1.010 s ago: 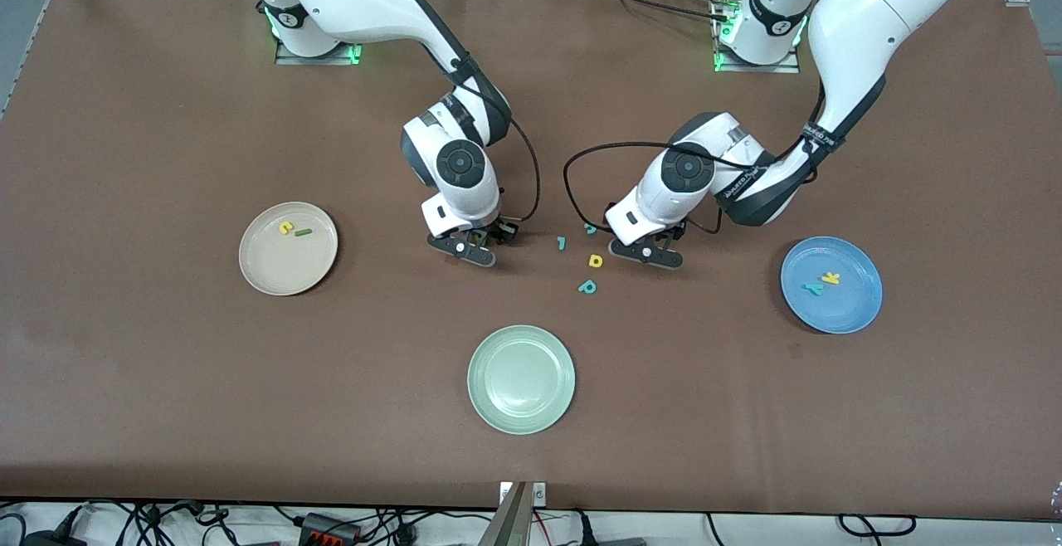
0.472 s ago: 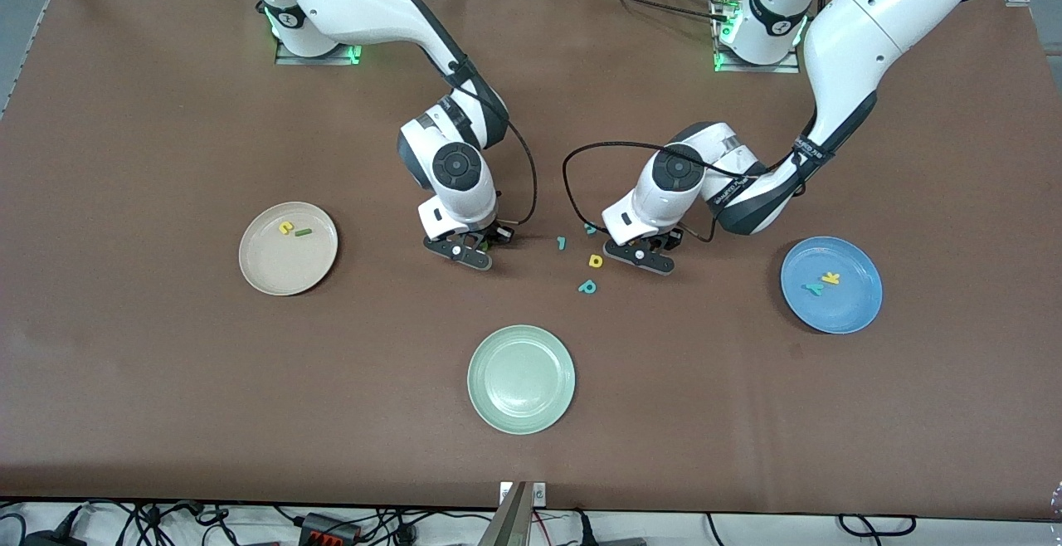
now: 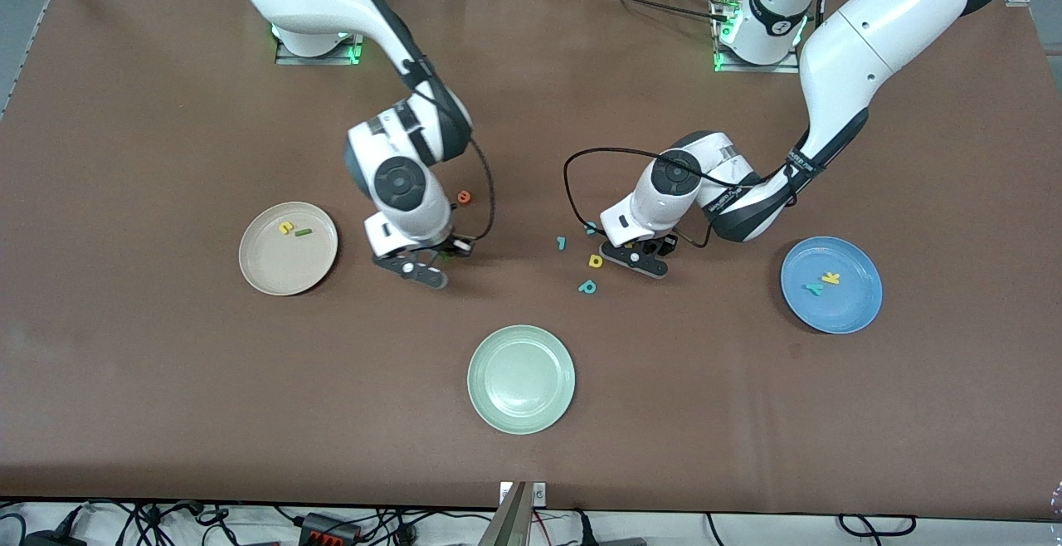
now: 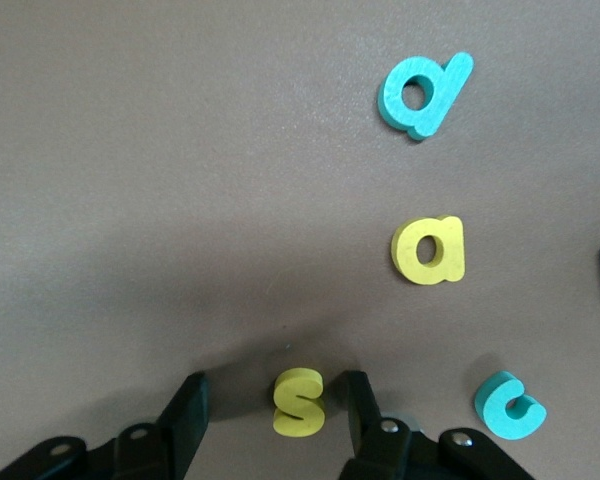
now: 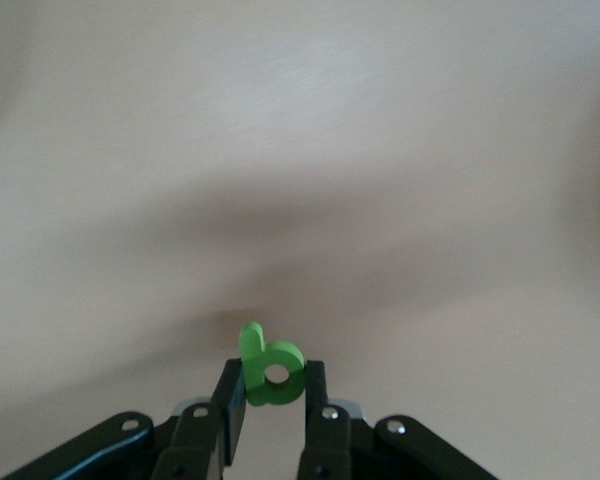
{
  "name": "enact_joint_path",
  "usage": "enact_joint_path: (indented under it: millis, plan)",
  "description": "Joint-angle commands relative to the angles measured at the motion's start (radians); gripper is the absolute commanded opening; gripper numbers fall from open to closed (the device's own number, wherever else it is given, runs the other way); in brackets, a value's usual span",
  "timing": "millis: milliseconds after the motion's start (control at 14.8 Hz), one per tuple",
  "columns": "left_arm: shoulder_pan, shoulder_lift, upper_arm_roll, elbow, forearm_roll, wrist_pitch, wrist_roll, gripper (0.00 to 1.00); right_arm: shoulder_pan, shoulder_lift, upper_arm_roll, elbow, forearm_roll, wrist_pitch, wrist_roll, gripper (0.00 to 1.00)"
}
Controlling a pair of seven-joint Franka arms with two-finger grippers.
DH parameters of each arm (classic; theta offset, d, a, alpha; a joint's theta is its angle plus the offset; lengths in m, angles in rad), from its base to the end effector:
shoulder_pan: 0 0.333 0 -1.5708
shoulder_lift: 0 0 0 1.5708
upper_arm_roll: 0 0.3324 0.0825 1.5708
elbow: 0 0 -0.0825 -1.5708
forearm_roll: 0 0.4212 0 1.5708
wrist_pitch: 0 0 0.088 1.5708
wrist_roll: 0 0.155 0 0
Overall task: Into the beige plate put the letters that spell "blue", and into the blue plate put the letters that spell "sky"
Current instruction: 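Drop the s on the blue plate while the right gripper drops b on beige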
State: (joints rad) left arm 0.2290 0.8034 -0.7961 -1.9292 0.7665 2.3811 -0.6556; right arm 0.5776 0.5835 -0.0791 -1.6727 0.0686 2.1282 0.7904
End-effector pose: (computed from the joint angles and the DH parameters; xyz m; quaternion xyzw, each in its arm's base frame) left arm 0.5477 -0.3329 0.1064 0.9845 -0.1737 -0.0112 0.0189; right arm 0.6088 0.3417 0.1983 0.9851 -0.1598 -0.0537 0.0331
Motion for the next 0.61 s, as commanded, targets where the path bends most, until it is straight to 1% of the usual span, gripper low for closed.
enact_joint_path:
  millis: [0, 67, 135, 269, 404, 539]
  plan:
    - [-0.005, 0.005, 0.002, 0.001, 0.022, 0.006, 0.004, 0.43, -0.108, -0.103, -0.001, -0.12, -0.003, -0.059, -0.208, 0.12]
    - [-0.004, 0.005, 0.003, 0.001, 0.022, 0.001, 0.004, 0.35, -0.155, -0.129, 0.001, -0.168, -0.003, -0.056, -0.279, 0.12]
    - [-0.003, 0.002, 0.003, 0.0, 0.022, -0.002, 0.004, 0.24, -0.183, -0.149, -0.001, -0.217, -0.003, -0.048, -0.333, 0.12]
    - [-0.003, -0.001, 0.002, -0.001, 0.022, -0.003, 0.001, 0.08, -0.229, -0.18, -0.001, -0.277, -0.003, -0.042, -0.391, 0.12]
    - [0.001, -0.006, 0.0, -0.001, 0.022, -0.017, 0.002, 0.07, -0.278, -0.183, -0.004, -0.306, -0.003, -0.04, -0.46, 0.12]
    - [0.012, -0.035, -0.014, 0.013, 0.022, -0.097, 0.054, 0.07, -0.332, -0.174, -0.004, -0.334, -0.003, -0.013, -0.531, 0.12]
